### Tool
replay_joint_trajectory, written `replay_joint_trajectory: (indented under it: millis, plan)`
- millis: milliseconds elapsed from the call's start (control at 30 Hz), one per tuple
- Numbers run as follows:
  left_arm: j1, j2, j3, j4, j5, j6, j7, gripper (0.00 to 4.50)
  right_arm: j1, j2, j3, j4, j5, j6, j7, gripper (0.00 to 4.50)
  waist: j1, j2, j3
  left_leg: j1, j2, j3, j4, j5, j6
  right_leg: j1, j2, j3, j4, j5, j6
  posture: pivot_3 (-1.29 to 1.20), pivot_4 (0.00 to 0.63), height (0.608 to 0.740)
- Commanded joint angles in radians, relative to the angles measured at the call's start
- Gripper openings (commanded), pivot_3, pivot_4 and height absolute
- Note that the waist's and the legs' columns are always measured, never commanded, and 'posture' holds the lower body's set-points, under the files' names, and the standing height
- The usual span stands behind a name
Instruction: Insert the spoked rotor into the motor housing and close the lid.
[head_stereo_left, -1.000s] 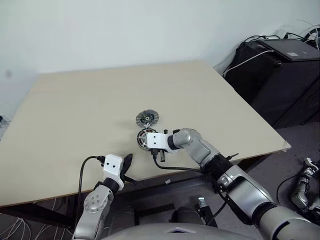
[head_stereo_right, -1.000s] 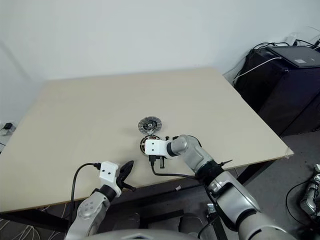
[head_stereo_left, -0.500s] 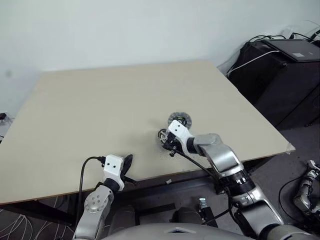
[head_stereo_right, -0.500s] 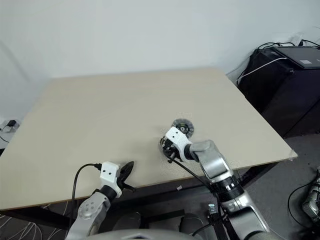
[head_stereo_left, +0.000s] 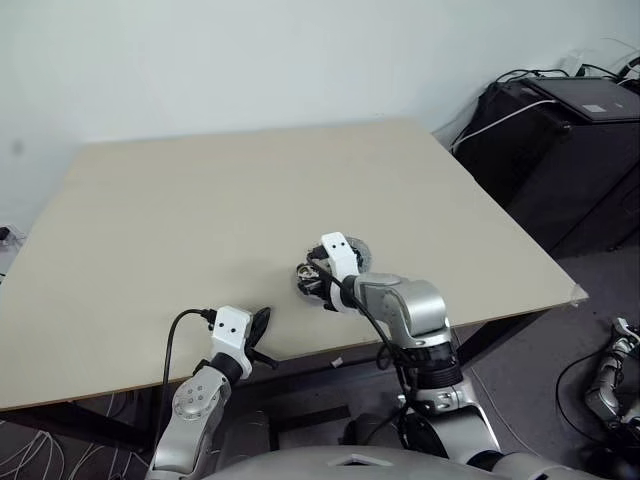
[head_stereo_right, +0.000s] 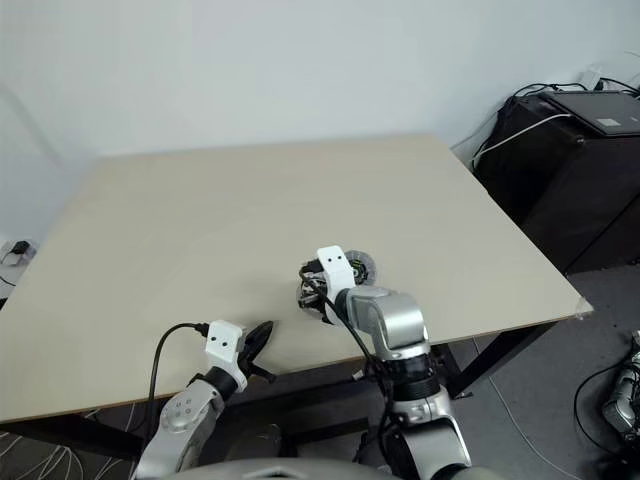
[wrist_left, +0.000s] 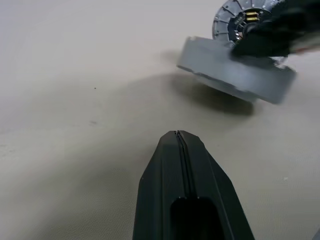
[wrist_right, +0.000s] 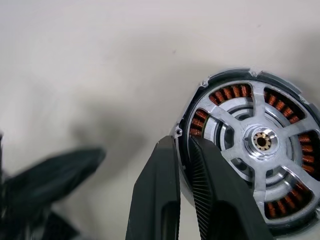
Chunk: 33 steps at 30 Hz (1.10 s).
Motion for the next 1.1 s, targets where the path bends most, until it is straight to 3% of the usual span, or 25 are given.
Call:
replay_joint_trajectory:
  millis: [33, 167, 400, 567, 833, 1000, 1100]
  plan:
    - [-0.004, 0.000, -0.001, -0.019, -0.001, -0.008, 0.002, 0.00, -0.046, 0.033, -0.039, 0.091, 0.002, -0.095, -0.083, 0.10, -0.003, 0.000, 0.000, 0.000, 0.000, 0.000, 0.000, 0.000, 0.000, 0.000, 0.000, 0.000, 0.000, 0.000, 0.000, 0.00, 0.000, 0.740]
    - [0.005, -0.002, 0.002, -0.024, -0.001, -0.009, 0.011, 0.00, -0.059, 0.060, -0.055, 0.207, 0.015, -0.157, -0.135, 0.10, -0.004, -0.002, -0.003, 0.001, 0.000, 0.000, -0.001, 0.000, 0.000, 0.001, 0.000, 0.000, 0.000, 0.000, 0.000, 0.00, 0.000, 0.740]
    - [0.015, -0.004, 0.004, -0.029, -0.001, -0.008, 0.019, 0.00, -0.067, 0.112, -0.047, 0.190, 0.111, -0.180, -0.143, 2.26, -0.004, 0.002, 0.000, 0.001, 0.004, 0.000, -0.001, 0.000, 0.000, 0.001, -0.004, -0.002, -0.002, 0.007, 0.000, 0.00, 0.000, 0.740]
    - [0.010, -0.004, 0.001, -0.027, -0.001, -0.006, 0.018, 0.00, -0.056, 0.031, 0.082, 0.053, 0.147, -0.230, -0.037, 2.26, -0.014, 0.003, 0.001, -0.001, 0.002, 0.001, -0.004, 0.000, 0.000, -0.003, -0.003, -0.003, -0.003, 0.007, 0.000, 0.00, 0.000, 0.740]
    - [-0.004, -0.001, -0.001, -0.018, -0.003, -0.003, 0.010, 0.00, -0.007, -0.358, 0.412, -0.126, 0.009, -0.595, 0.244, 2.26, -0.013, -0.002, -0.001, -0.005, -0.001, 0.001, -0.004, 0.000, 0.001, -0.006, -0.001, -0.001, -0.005, 0.004, -0.004, 0.00, 0.000, 0.740]
    - [-0.009, 0.001, -0.002, -0.012, -0.002, -0.004, 0.005, 0.00, 0.007, -0.478, 0.463, -0.103, -0.102, -0.918, 0.286, 2.26, -0.014, -0.003, 0.000, -0.003, -0.001, 0.001, -0.004, 0.000, 0.000, -0.005, 0.001, -0.001, -0.004, 0.001, 0.000, 0.00, 0.000, 0.740]
    - [-0.008, 0.002, -0.001, -0.011, -0.003, -0.005, 0.003, 0.00, 0.027, -0.449, 0.384, -0.092, -0.086, -1.064, 0.229, 2.08, -0.013, -0.004, 0.001, 0.000, -0.001, 0.001, -0.004, 0.000, -0.001, -0.003, 0.001, -0.002, -0.004, 0.001, 0.000, 0.00, 0.000, 0.740]
